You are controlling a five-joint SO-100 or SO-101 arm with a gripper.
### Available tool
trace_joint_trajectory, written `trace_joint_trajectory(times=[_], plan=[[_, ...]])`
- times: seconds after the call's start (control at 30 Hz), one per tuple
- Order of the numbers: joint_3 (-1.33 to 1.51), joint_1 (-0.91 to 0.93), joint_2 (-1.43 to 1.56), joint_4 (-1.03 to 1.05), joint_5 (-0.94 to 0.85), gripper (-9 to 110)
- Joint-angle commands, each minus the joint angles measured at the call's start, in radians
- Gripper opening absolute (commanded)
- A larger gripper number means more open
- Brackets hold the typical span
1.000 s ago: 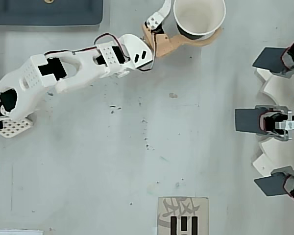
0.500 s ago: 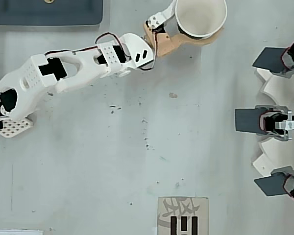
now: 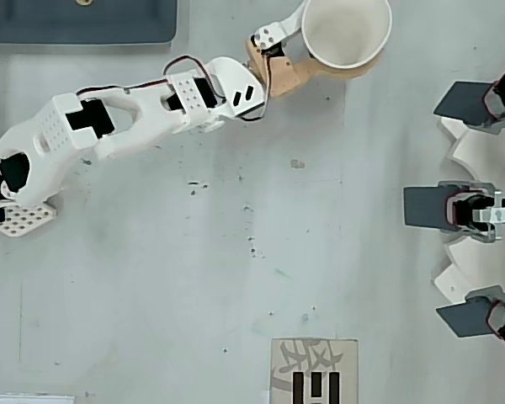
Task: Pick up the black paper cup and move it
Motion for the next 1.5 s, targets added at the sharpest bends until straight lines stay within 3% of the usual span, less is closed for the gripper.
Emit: trace_joint_trajectory(times=[0.0, 1.47], plan=[[0.015, 0.003, 0.106, 0.006, -0.011, 9], [0.879, 0.124, 0.807, -0.184, -0.021, 7]])
